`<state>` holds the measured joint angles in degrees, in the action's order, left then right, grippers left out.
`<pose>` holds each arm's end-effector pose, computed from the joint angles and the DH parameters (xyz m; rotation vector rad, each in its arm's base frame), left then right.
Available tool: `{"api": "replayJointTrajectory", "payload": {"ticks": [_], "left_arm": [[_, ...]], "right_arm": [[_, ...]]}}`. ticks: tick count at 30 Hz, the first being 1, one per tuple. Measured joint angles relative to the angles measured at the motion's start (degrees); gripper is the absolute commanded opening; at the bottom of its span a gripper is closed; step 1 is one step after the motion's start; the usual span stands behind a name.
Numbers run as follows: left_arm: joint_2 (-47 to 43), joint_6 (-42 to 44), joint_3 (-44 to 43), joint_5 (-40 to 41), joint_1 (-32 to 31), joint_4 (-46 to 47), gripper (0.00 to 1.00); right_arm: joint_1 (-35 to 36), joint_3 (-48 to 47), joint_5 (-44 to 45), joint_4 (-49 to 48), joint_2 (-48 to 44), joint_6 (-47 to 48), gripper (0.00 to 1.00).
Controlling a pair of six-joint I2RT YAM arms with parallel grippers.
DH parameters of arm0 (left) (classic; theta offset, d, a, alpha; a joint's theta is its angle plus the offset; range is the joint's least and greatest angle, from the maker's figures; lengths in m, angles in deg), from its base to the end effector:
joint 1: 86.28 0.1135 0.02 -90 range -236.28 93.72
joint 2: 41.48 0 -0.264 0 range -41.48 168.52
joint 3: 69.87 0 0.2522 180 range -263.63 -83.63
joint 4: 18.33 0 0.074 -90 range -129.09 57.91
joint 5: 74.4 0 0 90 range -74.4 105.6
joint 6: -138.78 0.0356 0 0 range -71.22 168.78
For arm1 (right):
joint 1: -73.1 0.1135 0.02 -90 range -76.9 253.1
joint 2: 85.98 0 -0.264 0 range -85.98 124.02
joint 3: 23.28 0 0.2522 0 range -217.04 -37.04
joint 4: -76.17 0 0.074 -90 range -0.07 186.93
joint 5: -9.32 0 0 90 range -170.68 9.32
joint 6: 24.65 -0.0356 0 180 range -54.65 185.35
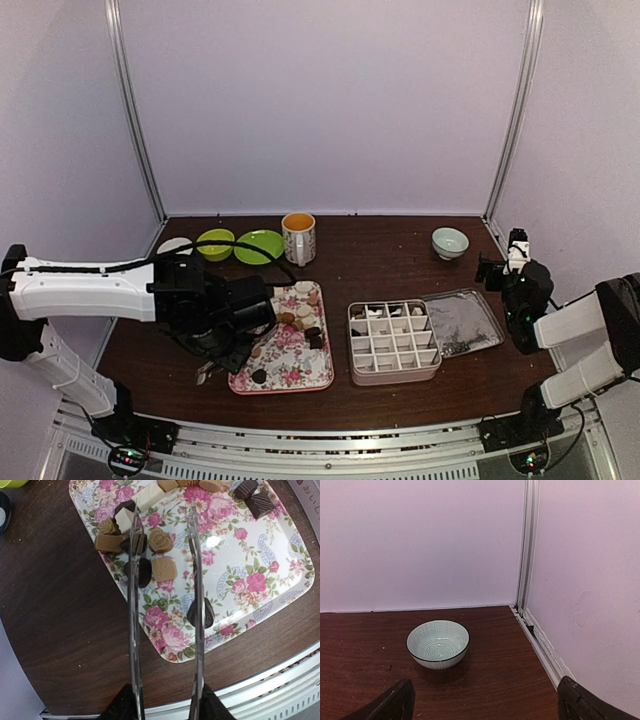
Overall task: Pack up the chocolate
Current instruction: Pick up the fake chocolate from the plate.
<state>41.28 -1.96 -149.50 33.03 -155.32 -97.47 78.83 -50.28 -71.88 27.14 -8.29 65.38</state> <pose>0.1005 -0.2325 0.2546 0.4183 2.7799 0.0519 0.2320 0.0178 0.1731 0.0389 1.5991 -0.0455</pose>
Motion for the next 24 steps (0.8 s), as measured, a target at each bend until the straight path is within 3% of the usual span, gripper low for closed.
{"api": "replayJointTrajectory", "payload": {"ticks": [24], "left_arm": [[2.4, -1.1, 0.8, -1.6, 0.0, -0.5, 0.36]], "right_arm": [[0.0, 0.0, 0.0, 0.0, 0.0, 0.0, 1.0]]}}
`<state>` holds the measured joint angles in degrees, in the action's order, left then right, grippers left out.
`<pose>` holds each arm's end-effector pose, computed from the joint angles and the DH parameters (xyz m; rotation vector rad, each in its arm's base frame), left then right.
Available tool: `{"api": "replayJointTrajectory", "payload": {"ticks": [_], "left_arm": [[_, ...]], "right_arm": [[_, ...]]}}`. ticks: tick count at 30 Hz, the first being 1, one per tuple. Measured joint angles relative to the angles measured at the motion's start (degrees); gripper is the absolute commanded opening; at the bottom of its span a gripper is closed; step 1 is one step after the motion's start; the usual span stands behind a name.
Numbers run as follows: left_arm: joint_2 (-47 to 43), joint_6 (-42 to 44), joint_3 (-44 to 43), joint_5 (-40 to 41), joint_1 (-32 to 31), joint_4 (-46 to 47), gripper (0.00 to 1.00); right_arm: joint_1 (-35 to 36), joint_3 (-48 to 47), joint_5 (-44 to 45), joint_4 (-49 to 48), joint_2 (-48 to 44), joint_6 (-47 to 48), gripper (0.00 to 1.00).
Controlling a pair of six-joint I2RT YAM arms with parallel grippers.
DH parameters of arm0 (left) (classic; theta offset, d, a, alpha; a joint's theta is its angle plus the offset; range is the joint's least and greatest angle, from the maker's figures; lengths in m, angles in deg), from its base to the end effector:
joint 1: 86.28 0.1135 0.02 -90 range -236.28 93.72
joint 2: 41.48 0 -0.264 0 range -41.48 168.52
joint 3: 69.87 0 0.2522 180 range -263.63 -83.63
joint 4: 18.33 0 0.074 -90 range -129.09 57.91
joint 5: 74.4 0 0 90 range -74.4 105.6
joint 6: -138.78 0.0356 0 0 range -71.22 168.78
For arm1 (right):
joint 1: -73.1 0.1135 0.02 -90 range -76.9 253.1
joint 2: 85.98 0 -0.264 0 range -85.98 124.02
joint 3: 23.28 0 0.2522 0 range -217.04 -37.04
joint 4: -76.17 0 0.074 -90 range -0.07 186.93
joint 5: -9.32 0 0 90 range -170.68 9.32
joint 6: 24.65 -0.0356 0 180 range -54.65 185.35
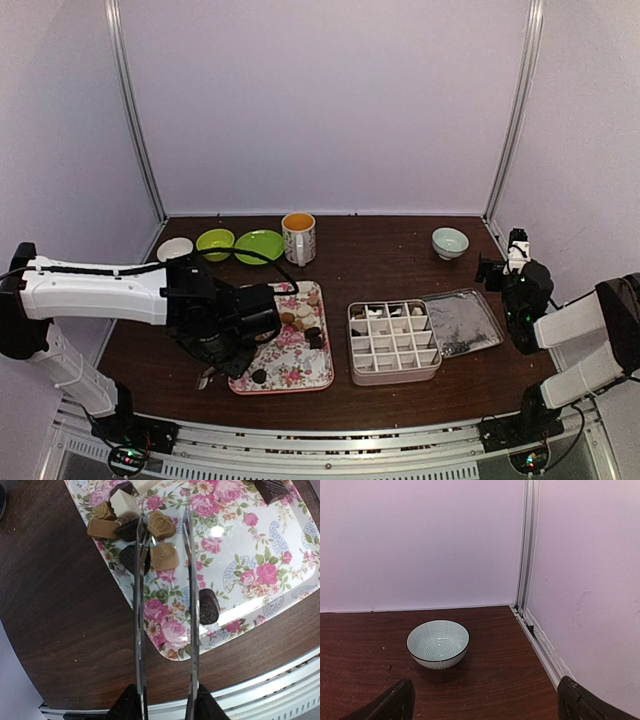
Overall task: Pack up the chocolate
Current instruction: Pick up the fake chocolate from the plate.
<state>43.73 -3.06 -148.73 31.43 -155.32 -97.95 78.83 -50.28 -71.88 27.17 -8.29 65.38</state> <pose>0.1007 -0.2358 0.2407 0.4145 2.8347 0.1088 0.2320 0.0178 0.1731 0.0389 1.5997 -0.0456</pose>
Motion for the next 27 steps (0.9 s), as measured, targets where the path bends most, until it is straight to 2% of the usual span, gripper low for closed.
{"api": "replayJointTrajectory", "payload": {"ticks": [5, 10, 19, 27], "left_arm": [[1.2, -0.5, 0.0, 0.3, 0.0, -0.7, 0.3], [1.8, -0.7, -0.4, 1.0, 0.0, -1.9, 0.29], [2.3, 0.3, -6.8, 2.4, -1.5, -2.6, 0.27], [3.0, 0.8, -7.6, 2.6, -1.8, -2.7, 0.37]], "right_arm": [[0.0, 0.0, 0.0, 0.0, 0.0, 0.0, 1.0], [0.0, 0.0, 0.0, 0.0, 0.0, 0.0, 1.0], [0.0, 0.0, 0.0, 0.0, 0.0, 0.0, 1.0], [0.0, 0.0, 0.0, 0.0, 0.0, 0.0, 1.0]]}}
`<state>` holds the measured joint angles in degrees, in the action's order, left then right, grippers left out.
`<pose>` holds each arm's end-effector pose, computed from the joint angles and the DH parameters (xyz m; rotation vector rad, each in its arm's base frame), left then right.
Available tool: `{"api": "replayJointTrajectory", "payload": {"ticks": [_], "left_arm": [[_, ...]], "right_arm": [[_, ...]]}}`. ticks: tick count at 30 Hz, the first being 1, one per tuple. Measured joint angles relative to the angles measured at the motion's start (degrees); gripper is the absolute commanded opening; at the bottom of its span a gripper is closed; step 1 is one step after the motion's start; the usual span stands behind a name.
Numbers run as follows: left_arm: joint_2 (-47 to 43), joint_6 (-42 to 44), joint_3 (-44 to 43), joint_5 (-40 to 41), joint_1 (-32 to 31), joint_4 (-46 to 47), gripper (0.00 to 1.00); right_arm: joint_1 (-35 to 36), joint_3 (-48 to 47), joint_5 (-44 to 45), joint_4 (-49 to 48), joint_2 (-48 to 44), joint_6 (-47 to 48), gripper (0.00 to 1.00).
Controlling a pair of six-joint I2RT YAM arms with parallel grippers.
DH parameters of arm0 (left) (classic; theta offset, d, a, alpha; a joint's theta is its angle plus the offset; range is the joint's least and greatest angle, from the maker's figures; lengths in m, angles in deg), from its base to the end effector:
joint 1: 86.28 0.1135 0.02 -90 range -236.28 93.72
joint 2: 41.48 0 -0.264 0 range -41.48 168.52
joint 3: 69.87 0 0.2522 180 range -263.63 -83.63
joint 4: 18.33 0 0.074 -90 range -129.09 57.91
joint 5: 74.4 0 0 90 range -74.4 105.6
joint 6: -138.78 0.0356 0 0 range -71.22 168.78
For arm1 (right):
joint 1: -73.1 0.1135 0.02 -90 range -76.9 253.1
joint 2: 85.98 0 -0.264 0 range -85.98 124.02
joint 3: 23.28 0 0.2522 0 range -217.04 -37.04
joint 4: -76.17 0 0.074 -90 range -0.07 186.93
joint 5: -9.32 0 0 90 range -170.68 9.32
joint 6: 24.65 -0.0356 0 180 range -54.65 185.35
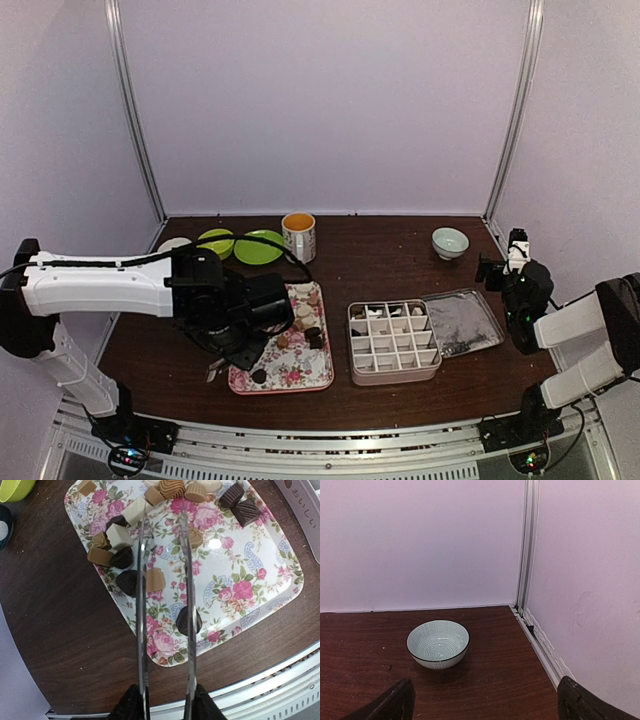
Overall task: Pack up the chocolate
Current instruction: Pick up the fake chocolate from the plate.
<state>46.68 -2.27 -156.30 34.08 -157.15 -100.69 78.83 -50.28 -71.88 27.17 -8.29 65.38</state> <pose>0.1007 -0.2558 0.2626 0.4601 2.7707 0.0950 0.2320 0.0178 0.1731 0.0389 1.5997 -0.0456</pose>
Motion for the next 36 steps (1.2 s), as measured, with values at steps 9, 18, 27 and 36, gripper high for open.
{"api": "replayJointTrajectory", "payload": {"ticks": [9, 18, 27, 36], "left_arm": [[0.7, 0.6, 0.0, -0.8, -0.7, 1.6, 0.42], [2.0, 0.8, 0.8, -1.4, -0.7, 3.7, 0.42], [2.4, 1.0, 1.2, -2.1, -0.7, 4.0, 0.4], [3.5, 1.2, 1.2, -3.4, -0.7, 4.1, 0.36]], "right_arm": [[0.0, 0.0, 0.0, 0.0, 0.0, 0.0, 1.0], [0.0, 0.0, 0.0, 0.0, 0.0, 0.0, 1.0], [0.0, 0.0, 0.0, 0.0, 0.0, 0.0, 1.0], [0.0, 0.0, 0.0, 0.0, 0.0, 0.0, 1.0]]}}
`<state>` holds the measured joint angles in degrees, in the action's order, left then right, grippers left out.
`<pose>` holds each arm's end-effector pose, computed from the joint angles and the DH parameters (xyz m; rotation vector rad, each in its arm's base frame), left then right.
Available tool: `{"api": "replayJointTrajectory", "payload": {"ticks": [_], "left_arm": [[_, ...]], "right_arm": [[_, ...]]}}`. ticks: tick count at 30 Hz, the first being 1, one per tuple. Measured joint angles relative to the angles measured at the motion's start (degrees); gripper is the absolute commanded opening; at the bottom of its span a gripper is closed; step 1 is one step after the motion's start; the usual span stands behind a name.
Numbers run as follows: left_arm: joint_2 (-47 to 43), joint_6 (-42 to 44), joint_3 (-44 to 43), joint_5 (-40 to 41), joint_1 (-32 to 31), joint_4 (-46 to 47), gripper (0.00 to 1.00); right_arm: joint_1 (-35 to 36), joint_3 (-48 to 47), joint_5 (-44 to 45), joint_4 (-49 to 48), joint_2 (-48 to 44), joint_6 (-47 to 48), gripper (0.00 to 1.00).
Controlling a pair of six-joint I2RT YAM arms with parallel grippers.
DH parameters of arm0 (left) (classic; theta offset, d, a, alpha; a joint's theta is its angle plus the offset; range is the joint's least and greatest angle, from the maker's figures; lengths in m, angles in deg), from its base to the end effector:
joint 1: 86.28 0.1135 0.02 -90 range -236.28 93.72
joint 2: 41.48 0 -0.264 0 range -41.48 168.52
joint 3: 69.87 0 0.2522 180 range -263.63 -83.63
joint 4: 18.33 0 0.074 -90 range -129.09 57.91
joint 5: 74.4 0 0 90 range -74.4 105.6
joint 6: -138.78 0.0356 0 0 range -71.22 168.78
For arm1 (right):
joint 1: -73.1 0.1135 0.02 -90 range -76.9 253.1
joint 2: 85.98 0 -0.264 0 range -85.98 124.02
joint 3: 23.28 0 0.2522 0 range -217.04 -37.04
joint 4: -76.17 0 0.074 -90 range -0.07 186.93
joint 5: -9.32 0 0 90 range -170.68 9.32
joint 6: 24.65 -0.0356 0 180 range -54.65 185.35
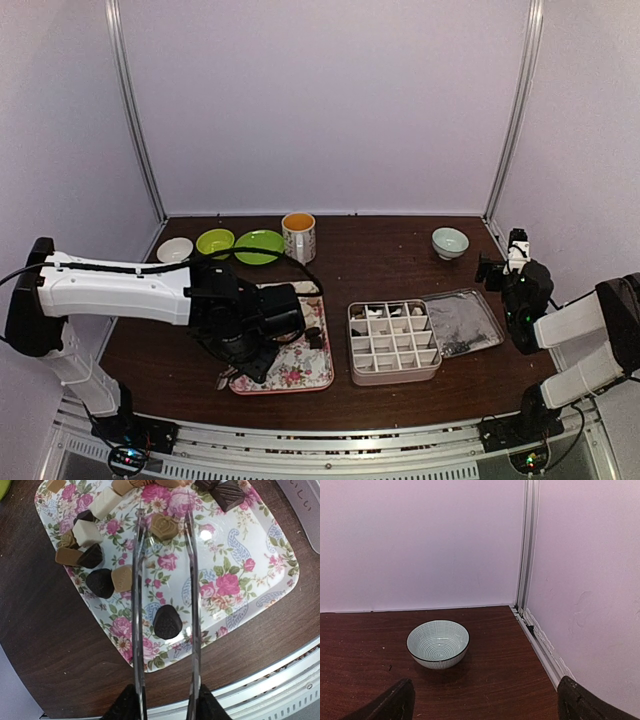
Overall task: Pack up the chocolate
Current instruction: Pick up the fake chocolate from the plate.
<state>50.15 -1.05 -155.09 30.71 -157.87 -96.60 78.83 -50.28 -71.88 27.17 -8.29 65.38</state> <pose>0.0998 -0.2705 0.2413 0.5236 2.8175 0.0698 0.2320 0.0178 0.1731 0.0389 1.5997 -0.0456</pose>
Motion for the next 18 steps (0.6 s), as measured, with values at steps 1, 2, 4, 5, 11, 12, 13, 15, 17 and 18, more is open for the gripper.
{"api": "replayJointTrajectory", "payload": {"ticks": [1, 2, 4, 5, 11, 12, 13, 15, 17, 18], "left_arm": [[0.0, 0.1, 0.0, 0.0, 0.0, 0.0, 0.36], [0.0, 0.1, 0.0, -0.1, 0.0, 0.0, 0.35], [0.0, 0.2, 0.0, -0.1, 0.0, 0.0, 0.32], [0.0, 0.2, 0.0, -0.1, 0.0, 0.0, 0.31], [0.0, 0.2, -0.2, 0.2, 0.0, -0.7, 0.26], [0.0, 0.2, -0.4, 0.3, 0.0, -0.8, 0.26], [0.0, 0.2, -0.5, 0.3, 0.0, -0.9, 0.24], [-0.1, 0.2, -0.6, 0.3, 0.0, -1.2, 0.23], [-0.4, 0.2, -0.6, 0.4, 0.0, -1.5, 0.23], [-0.8, 0.2, -0.7, 0.4, 0.0, -1.6, 0.23]], "right_arm": [[0.0, 0.0, 0.0, 0.0, 0.0, 0.0, 1.0], [0.0, 0.0, 0.0, 0.0, 0.0, 0.0, 1.0], [0.0, 0.0, 0.0, 0.0, 0.0, 0.0, 1.0], [0.0, 0.0, 0.0, 0.0, 0.0, 0.0, 1.0], [0.0, 0.0, 0.0, 0.0, 0.0, 0.0, 1.0], [0.0, 0.0, 0.0, 0.0, 0.0, 0.0, 1.0], [0.0, 0.0, 0.0, 0.0, 0.0, 0.0, 1.0], [0.0, 0.0, 0.0, 0.0, 0.0, 0.0, 1.0], [0.0, 0.0, 0.0, 0.0, 0.0, 0.0, 1.0], [0.0, 0.0, 0.0, 0.0, 0.0, 0.0, 1.0]]}}
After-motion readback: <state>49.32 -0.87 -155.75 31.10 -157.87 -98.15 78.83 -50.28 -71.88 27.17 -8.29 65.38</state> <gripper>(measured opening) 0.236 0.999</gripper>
